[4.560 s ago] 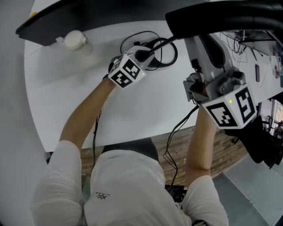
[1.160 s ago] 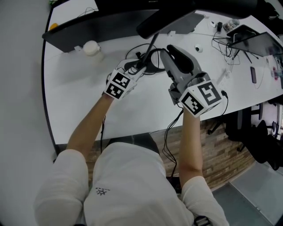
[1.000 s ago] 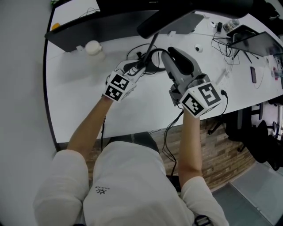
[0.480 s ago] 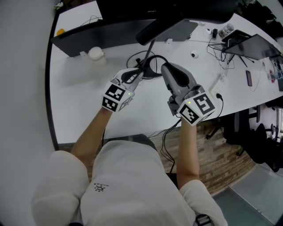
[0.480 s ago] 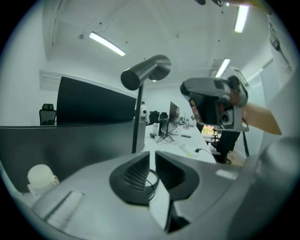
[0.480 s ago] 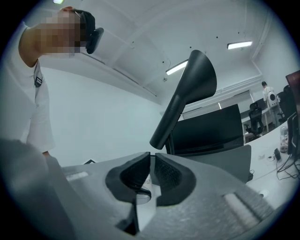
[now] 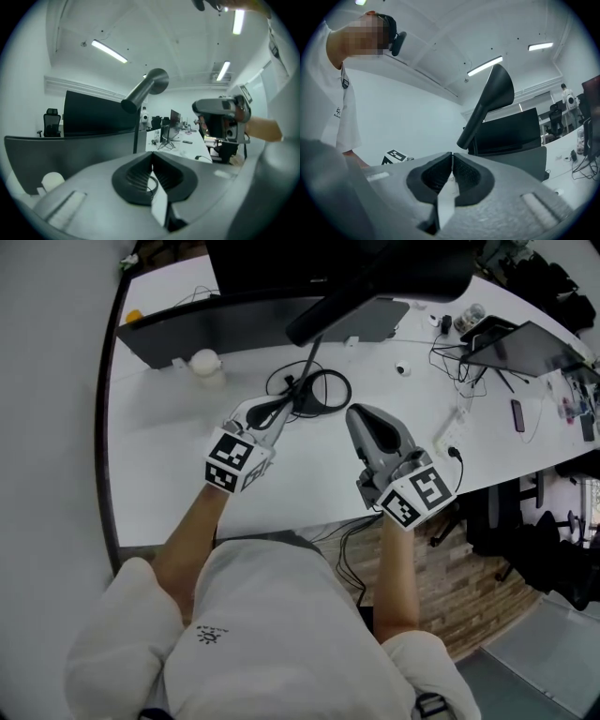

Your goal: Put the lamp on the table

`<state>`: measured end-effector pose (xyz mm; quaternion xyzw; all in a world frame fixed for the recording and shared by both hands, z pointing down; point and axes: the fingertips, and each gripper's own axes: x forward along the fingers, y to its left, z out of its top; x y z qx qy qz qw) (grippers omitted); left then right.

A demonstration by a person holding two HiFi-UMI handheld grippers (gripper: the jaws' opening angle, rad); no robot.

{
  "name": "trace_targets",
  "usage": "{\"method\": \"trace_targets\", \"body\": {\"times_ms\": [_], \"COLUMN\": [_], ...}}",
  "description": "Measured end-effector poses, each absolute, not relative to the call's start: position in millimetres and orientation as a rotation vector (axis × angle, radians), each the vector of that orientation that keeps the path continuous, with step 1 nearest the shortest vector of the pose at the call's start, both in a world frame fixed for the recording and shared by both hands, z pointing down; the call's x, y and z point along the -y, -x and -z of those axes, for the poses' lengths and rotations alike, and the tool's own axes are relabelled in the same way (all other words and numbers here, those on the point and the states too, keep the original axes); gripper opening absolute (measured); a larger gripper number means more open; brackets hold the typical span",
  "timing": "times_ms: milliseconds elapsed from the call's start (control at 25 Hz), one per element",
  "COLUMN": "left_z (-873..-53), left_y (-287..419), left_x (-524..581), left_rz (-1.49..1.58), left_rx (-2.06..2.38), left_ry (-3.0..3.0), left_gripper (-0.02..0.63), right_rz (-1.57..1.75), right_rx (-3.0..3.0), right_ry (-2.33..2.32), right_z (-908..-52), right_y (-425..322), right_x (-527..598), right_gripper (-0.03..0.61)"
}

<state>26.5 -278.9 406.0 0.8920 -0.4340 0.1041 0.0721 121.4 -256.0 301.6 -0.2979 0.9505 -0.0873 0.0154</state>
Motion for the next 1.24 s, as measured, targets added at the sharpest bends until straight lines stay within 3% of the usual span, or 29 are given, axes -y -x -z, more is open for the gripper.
{"method": "trace_targets", "body": {"times_ms": [1240], "left_z": [-384], "left_y": [-14], "left_x": [228], "left_rz": [-0.303], "left_rx": [1.298], "left_ry": [-2.667], "left_gripper": [-0.006], "right_rz": [0.243], "right_rx": [-2.918], "right_ry": [0.942], "right_z": [-293], "right_y": [-141], "right_x": [217], "right_gripper": [0.0]}}
